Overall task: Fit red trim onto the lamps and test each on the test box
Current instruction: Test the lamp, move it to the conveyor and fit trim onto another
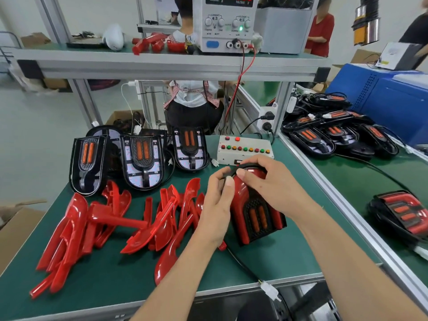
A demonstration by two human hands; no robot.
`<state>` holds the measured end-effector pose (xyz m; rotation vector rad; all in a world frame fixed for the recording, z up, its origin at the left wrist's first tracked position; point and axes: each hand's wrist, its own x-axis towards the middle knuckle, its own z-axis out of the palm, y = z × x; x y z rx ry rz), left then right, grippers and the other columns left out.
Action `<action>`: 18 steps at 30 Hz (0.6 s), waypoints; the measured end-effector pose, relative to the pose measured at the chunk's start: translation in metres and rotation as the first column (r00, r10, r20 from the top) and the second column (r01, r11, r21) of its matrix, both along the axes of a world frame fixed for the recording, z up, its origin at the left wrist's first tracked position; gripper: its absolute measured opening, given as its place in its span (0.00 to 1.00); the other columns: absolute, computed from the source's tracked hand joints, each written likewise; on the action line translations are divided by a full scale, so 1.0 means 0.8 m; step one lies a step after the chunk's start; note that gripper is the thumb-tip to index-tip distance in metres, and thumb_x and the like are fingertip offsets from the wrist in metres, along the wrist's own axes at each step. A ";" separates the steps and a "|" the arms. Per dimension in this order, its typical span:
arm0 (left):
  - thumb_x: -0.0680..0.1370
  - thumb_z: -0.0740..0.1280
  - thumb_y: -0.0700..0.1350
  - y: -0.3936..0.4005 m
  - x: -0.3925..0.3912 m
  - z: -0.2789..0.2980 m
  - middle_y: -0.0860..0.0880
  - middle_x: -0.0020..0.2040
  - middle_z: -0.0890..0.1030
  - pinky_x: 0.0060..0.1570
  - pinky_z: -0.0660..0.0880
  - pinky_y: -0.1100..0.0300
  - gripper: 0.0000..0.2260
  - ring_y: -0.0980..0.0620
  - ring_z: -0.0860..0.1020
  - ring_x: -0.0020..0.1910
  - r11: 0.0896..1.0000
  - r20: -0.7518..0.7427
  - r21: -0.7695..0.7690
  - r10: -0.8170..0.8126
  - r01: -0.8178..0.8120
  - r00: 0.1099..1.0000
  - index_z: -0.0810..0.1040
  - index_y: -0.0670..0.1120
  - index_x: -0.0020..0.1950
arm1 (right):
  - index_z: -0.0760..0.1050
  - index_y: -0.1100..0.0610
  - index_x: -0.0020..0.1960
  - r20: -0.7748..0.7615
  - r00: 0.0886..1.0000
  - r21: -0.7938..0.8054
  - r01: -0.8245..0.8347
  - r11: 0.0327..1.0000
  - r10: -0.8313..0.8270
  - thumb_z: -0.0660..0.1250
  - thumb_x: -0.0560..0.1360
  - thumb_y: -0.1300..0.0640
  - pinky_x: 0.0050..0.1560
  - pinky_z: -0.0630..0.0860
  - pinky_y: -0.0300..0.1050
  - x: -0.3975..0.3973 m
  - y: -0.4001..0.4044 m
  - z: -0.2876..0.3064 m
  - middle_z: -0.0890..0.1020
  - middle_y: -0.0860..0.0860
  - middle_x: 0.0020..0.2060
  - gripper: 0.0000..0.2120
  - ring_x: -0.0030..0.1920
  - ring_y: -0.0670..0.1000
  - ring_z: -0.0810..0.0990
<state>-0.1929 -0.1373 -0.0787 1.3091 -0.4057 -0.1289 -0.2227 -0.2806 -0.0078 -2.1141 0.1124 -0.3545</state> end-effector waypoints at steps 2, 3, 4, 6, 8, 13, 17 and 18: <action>0.77 0.65 0.63 0.004 -0.003 -0.006 0.54 0.65 0.81 0.66 0.73 0.58 0.24 0.56 0.77 0.67 1.000 -0.026 0.004 -0.019 0.019 0.999 0.74 0.51 0.69 | 0.80 0.43 0.53 0.010 1.000 0.086 0.008 0.996 -0.009 0.71 0.78 0.46 0.48 0.80 0.39 0.002 -0.005 0.002 0.84 0.35 0.46 0.05 0.46 0.40 0.84; 0.78 0.65 0.63 0.005 -0.006 -0.010 0.54 0.63 0.82 0.66 0.74 0.57 0.22 0.56 0.78 0.65 0.998 -0.006 0.056 -0.028 0.028 1.000 0.76 0.54 0.67 | 0.80 0.44 0.53 0.011 1.000 0.135 0.018 0.991 -0.020 0.71 0.79 0.46 0.45 0.80 0.37 0.003 -0.007 0.002 0.84 0.34 0.45 0.05 0.45 0.39 0.84; 0.78 0.65 0.65 0.006 -0.010 -0.014 0.55 0.62 0.83 0.64 0.74 0.56 0.19 0.57 0.79 0.63 0.993 0.014 0.110 -0.049 0.047 0.999 0.77 0.57 0.64 | 0.80 0.45 0.53 0.008 0.999 0.178 0.032 0.983 -0.034 0.71 0.79 0.46 0.43 0.80 0.35 0.004 -0.007 0.001 0.85 0.35 0.44 0.05 0.44 0.39 0.84; 0.78 0.63 0.68 0.007 -0.017 -0.021 0.59 0.59 0.83 0.62 0.74 0.58 0.17 0.60 0.80 0.61 0.979 0.028 0.189 -0.076 0.070 0.997 0.78 0.62 0.61 | 0.81 0.47 0.53 -0.015 0.997 0.254 0.073 0.964 -0.072 0.72 0.78 0.45 0.44 0.81 0.37 0.007 -0.009 -0.004 0.86 0.39 0.43 0.07 0.43 0.41 0.85; 0.78 0.62 0.68 0.008 -0.021 -0.024 0.61 0.57 0.83 0.60 0.75 0.61 0.14 0.61 0.80 0.59 0.968 0.024 0.239 -0.089 0.080 0.996 0.77 0.64 0.59 | 0.81 0.48 0.52 -0.044 0.992 0.320 0.129 0.939 -0.121 0.72 0.78 0.46 0.45 0.82 0.41 0.010 -0.011 -0.009 0.87 0.44 0.43 0.08 0.44 0.44 0.86; 0.79 0.62 0.66 0.013 -0.018 -0.026 0.60 0.54 0.84 0.55 0.76 0.67 0.11 0.61 0.82 0.55 0.950 0.053 0.301 -0.101 0.080 0.994 0.78 0.64 0.55 | 0.80 0.45 0.53 -0.075 0.992 0.373 0.123 0.920 -0.102 0.76 0.74 0.44 0.39 0.82 0.39 0.010 -0.022 -0.005 0.87 0.43 0.43 0.11 0.42 0.43 0.87; 0.78 0.64 0.65 0.007 -0.011 -0.023 0.56 0.53 0.86 0.59 0.80 0.52 0.14 0.56 0.83 0.54 0.963 0.020 0.257 -0.090 0.081 0.996 0.80 0.59 0.55 | 0.78 0.45 0.55 -0.058 0.997 0.345 0.072 0.936 -0.056 0.81 0.70 0.50 0.36 0.81 0.36 0.010 -0.026 -0.003 0.86 0.39 0.43 0.17 0.42 0.43 0.87; 0.78 0.64 0.64 0.005 -0.012 -0.021 0.55 0.53 0.86 0.59 0.80 0.50 0.14 0.56 0.84 0.54 0.965 0.017 0.248 -0.086 0.079 0.996 0.80 0.58 0.56 | 0.78 0.46 0.55 -0.044 0.997 0.348 0.079 0.934 -0.068 0.80 0.70 0.51 0.36 0.81 0.35 0.011 -0.027 -0.004 0.86 0.39 0.42 0.17 0.41 0.44 0.87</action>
